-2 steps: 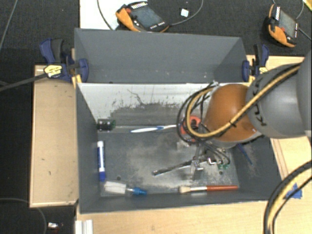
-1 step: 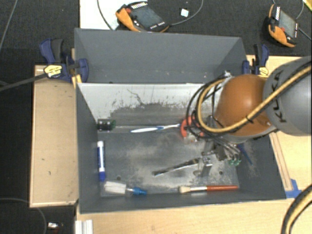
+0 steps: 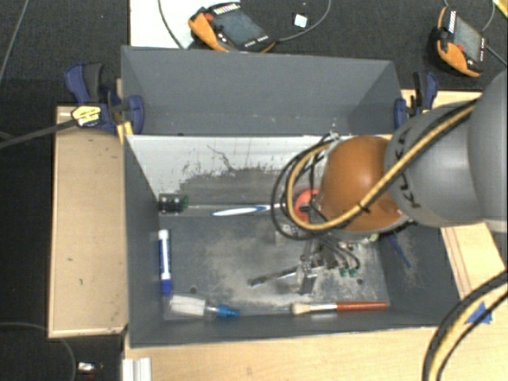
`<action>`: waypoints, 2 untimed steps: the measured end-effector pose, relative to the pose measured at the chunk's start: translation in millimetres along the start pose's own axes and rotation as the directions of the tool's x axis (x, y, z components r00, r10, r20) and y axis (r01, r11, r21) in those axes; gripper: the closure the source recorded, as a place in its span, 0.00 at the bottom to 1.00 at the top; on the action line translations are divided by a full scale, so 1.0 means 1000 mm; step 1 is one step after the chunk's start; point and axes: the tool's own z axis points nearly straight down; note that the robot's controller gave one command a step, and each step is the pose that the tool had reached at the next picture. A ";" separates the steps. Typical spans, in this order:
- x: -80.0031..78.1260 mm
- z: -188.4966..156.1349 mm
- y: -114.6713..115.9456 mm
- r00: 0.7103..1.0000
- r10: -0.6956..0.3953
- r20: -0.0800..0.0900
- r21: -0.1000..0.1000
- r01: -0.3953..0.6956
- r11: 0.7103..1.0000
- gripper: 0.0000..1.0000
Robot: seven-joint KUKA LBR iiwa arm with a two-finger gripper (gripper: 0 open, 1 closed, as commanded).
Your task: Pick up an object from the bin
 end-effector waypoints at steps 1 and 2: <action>-0.004 0.015 -0.001 1.000 -0.006 0.005 0.002 0.006 1.000 0.00; 0.015 0.015 0.015 0.993 0.117 0.004 0.000 -0.117 0.993 1.00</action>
Offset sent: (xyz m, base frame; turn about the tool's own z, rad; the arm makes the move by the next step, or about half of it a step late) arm -0.0168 0.0131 -0.0160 0.1178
